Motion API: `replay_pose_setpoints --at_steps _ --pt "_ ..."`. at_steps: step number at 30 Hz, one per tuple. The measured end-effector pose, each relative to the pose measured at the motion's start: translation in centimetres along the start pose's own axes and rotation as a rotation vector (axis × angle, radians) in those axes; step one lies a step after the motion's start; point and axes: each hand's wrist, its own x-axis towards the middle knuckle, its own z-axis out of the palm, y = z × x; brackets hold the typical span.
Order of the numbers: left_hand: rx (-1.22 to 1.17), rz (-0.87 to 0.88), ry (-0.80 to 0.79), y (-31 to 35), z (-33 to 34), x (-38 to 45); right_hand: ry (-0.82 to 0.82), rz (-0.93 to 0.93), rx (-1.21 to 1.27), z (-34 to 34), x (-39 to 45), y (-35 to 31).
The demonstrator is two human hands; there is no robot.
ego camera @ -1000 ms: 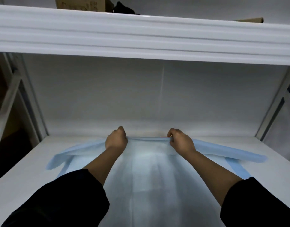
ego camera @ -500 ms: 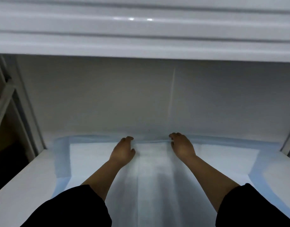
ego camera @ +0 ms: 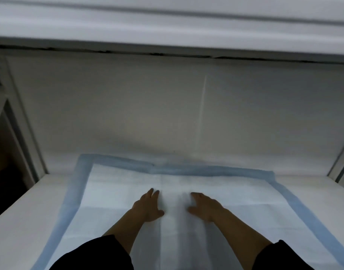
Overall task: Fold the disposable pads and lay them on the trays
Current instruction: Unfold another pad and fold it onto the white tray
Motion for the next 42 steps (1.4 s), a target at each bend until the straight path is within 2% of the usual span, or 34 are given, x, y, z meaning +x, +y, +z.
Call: replay_pose_setpoints --at_steps 4,13,24,32,42 --pt "0.027 -0.053 -0.123 -0.5 2.0 -1.1 -0.049 0.009 -0.004 1.3 -1.3 -0.7" --pt "0.037 -0.111 -0.226 0.3 1.6 -5.7 -0.060 0.012 -0.046 3.3 -5.5 -2.6" --pt "0.112 0.001 -0.276 5.2 0.1 -14.8 -0.128 -0.008 -0.064 4.8 -14.6 -4.1" --pt "0.176 0.140 -0.233 9.0 4.2 -20.5 -0.080 -0.028 -0.122 7.8 -19.9 -3.4" --pt "0.267 0.216 -0.056 8.7 10.9 -24.4 0.170 -0.143 -0.155 13.2 -24.7 -2.4"
